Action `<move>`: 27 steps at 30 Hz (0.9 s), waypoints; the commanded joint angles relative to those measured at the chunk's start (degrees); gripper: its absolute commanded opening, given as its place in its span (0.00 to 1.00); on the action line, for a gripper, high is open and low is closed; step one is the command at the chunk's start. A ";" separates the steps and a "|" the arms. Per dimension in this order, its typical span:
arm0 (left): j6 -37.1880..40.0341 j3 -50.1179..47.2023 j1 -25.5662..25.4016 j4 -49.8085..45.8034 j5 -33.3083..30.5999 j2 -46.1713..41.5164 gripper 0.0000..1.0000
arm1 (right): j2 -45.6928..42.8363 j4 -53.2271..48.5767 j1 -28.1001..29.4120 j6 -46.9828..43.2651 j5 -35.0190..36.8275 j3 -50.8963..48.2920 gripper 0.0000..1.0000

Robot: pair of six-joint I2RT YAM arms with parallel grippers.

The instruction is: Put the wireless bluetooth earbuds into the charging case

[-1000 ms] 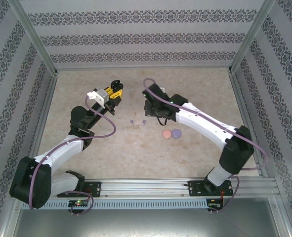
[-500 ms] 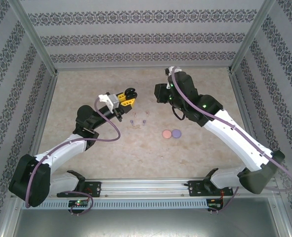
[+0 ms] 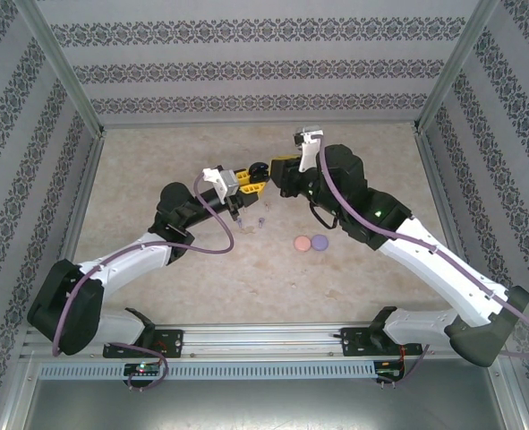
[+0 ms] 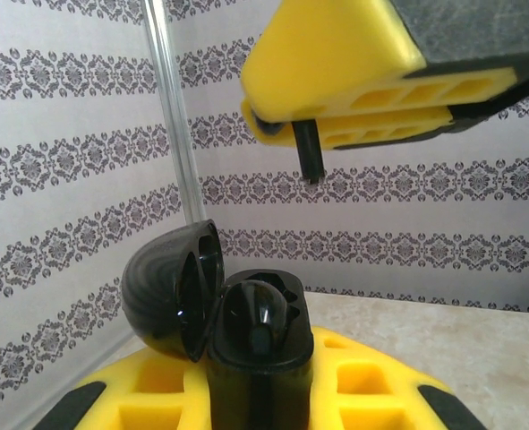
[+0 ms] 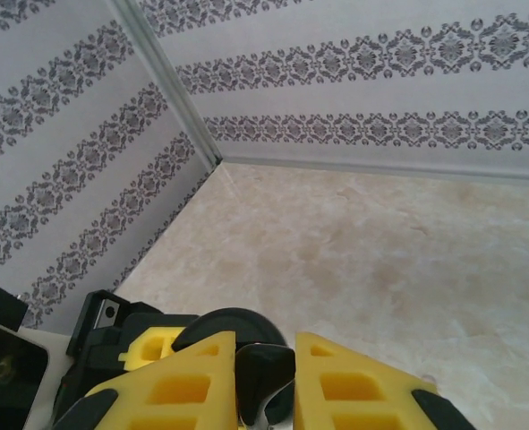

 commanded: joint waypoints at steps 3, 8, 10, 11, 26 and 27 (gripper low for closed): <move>1.17 2.65 -1.22 0.67 1.28 1.06 0.00 | -0.51 4.06 0.69 -1.41 -1.12 -1.88 0.19; 1.26 2.83 -1.41 0.71 1.19 1.36 0.00 | -0.44 4.43 0.76 -1.06 -1.33 -2.55 0.19; 1.26 2.87 -1.40 0.71 1.28 1.38 0.00 | -0.17 4.46 0.70 -0.98 -1.42 -2.68 0.19; 1.32 2.91 -1.49 0.71 1.28 1.45 0.00 | 0.00 4.44 0.68 -1.00 -1.51 -2.68 0.19; 1.53 2.88 -1.76 0.81 1.37 1.02 0.00 | 2.49 4.56 0.54 -0.38 -1.32 -3.21 0.18; 1.52 2.88 -1.76 0.84 1.35 0.97 0.00 | 2.52 4.57 0.51 -0.45 -1.23 -3.26 0.18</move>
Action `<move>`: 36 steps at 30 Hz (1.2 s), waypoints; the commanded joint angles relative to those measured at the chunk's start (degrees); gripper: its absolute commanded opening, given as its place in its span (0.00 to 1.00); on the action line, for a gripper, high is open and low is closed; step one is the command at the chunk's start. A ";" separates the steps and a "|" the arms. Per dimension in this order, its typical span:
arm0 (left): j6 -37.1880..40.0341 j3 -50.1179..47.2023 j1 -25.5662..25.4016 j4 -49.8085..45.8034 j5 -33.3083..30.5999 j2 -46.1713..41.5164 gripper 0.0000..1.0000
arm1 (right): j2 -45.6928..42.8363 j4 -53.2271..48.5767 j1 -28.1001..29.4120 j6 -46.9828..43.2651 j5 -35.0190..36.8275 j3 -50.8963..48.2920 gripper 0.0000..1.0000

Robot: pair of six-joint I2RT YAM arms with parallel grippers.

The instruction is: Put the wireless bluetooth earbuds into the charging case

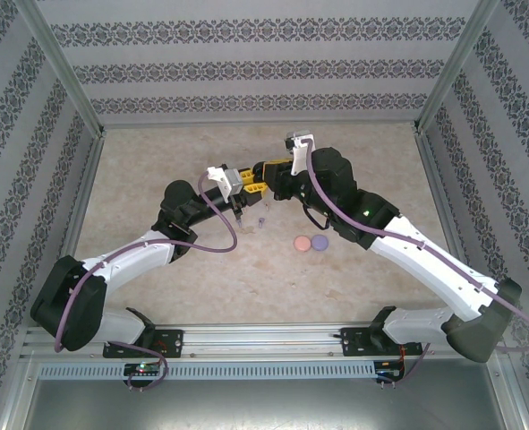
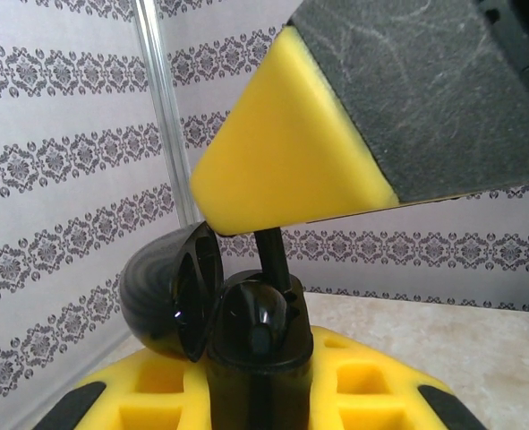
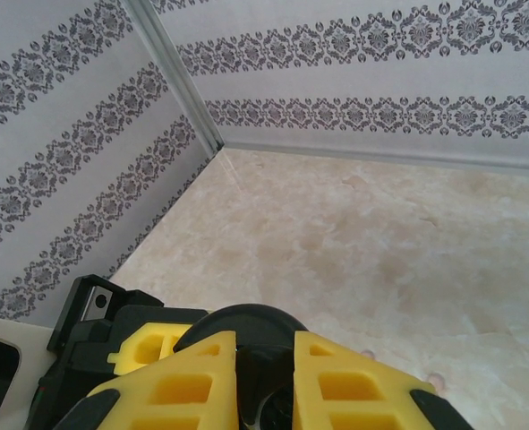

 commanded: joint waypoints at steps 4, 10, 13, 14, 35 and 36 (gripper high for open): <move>1.39 1.27 -1.10 1.24 1.28 -0.67 0.00 | 1.16 1.10 0.28 -0.19 -0.24 -1.00 0.17; 1.83 1.20 -1.10 1.10 0.86 -0.91 0.00 | 1.45 0.56 0.27 -0.44 -1.40 -1.18 0.17; 2.00 1.27 -1.10 1.07 0.44 -0.79 0.00 | 1.03 0.25 0.53 -0.68 -1.88 -1.53 0.16; 2.05 1.33 -1.11 1.13 0.33 -0.73 0.00 | 0.93 0.17 0.65 -0.80 -1.96 -1.65 0.16; 2.09 1.73 -1.10 0.48 -0.30 -0.12 0.00 | 1.00 -2.59 2.23 -2.27 -2.35 -1.82 0.17; 2.09 1.76 -1.10 0.48 -0.28 0.00 0.00 | 1.09 -2.60 2.13 -2.17 -2.13 -1.56 0.19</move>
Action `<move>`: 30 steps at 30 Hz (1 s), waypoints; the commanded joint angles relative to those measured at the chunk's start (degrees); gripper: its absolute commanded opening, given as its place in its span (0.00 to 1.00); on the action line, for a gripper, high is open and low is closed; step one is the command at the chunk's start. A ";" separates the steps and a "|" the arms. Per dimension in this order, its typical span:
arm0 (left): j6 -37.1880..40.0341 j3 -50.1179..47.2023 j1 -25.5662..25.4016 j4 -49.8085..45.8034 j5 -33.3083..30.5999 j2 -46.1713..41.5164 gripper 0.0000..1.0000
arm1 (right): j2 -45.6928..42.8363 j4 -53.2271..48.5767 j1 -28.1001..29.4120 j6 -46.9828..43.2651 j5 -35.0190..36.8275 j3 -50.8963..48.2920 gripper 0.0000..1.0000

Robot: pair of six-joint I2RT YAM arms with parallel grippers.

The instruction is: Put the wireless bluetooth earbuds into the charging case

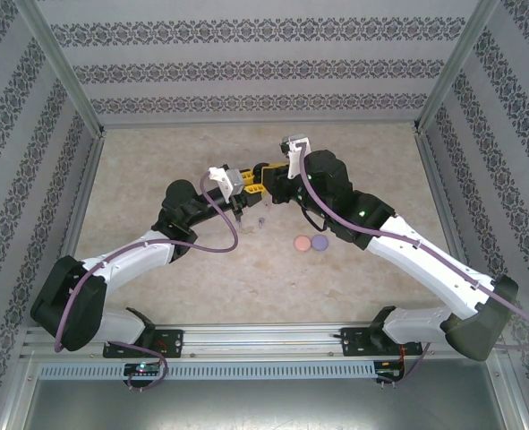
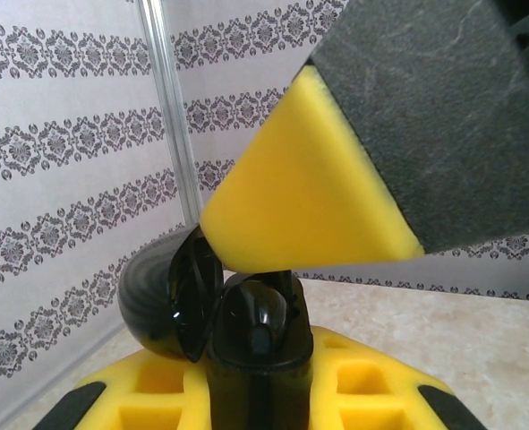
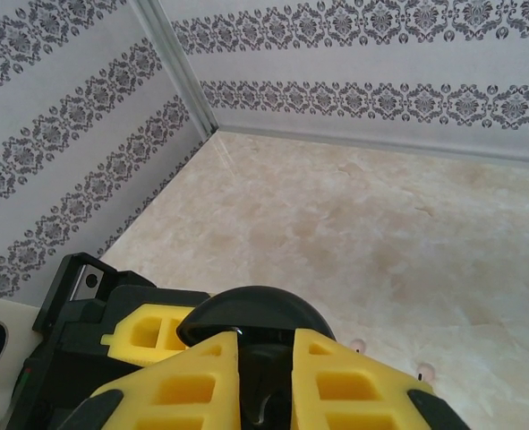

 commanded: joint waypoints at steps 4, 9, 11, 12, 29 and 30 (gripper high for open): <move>0.80 1.65 -1.19 2.50 0.60 0.31 0.00 | 0.96 -2.74 1.29 0.44 -0.26 1.34 0.32; 0.60 1.29 -1.14 2.89 0.55 0.47 0.00 | 1.25 -2.31 0.61 2.24 1.42 3.33 0.46; 0.56 1.17 -1.19 2.98 0.56 0.46 0.00 | 1.25 -1.99 0.05 2.87 1.28 3.75 0.47; 0.56 1.02 -1.20 3.02 0.57 0.54 0.00 | 1.17 -1.90 -0.05 3.17 1.14 3.95 0.48; 0.86 0.15 -1.22 3.34 0.80 1.20 0.00 | -0.59 -6.50 -7.60 9.79 -6.42 9.20 0.59; 0.98 0.22 -1.19 2.95 1.15 1.31 0.00 | 0.65 -8.96 -8.68 9.96 -7.84 10.81 0.53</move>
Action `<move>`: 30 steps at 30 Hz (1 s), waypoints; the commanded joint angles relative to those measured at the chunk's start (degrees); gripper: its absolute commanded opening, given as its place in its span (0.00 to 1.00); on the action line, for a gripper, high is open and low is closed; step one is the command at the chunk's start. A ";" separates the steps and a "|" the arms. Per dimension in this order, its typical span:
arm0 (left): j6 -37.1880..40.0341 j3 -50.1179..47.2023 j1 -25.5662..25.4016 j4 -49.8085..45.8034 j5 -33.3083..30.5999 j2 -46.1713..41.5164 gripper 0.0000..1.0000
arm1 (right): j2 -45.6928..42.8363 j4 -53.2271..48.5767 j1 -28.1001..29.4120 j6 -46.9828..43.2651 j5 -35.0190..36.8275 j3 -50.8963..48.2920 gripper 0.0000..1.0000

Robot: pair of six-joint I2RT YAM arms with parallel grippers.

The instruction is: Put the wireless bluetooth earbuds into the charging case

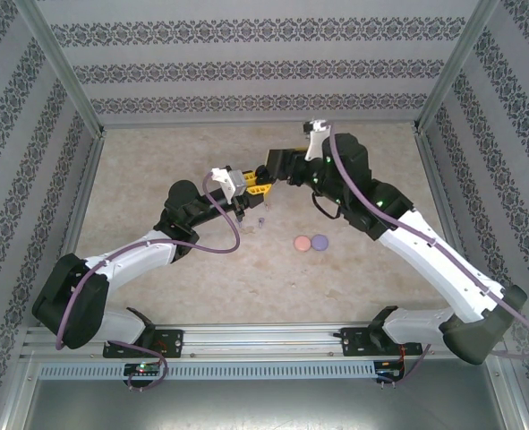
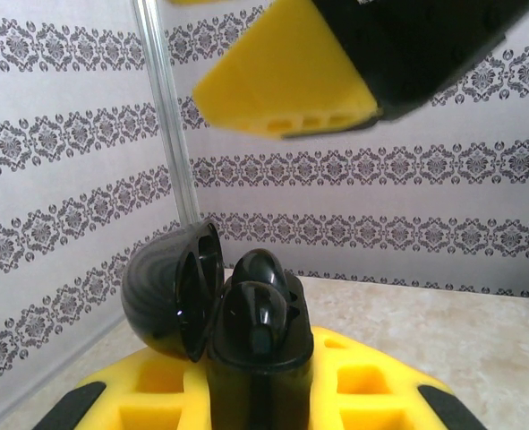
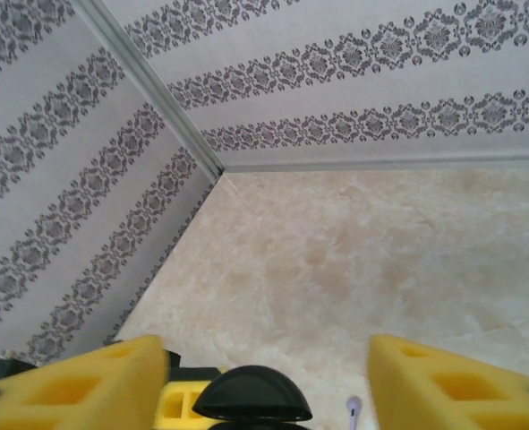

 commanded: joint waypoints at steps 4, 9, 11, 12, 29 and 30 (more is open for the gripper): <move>1.93 0.96 -0.55 -0.08 2.52 0.58 0.00 | 6.49 -11.23 -5.04 1.47 -9.77 9.35 0.29; 2.58 1.20 -0.55 -1.09 3.26 0.86 0.00 | 14.56 -17.40 -6.29 0.02 -16.44 16.84 0.15; 2.34 1.36 -0.56 -1.23 3.46 1.04 0.00 | 17.82 -19.16 -6.44 -0.41 -18.97 19.50 0.13; 2.31 1.51 -0.55 -1.44 3.45 1.12 0.00 | 18.87 -19.65 -6.33 -0.48 -19.81 20.30 0.13; -0.84 4.35 -0.58 -2.20 1.59 3.94 0.00 | 4.28 -23.14 -6.17 0.72 -14.71 6.02 0.06; -1.63 4.44 -0.58 -2.27 0.97 4.12 0.00 | 2.22 -21.28 -7.60 1.93 -13.29 3.90 0.08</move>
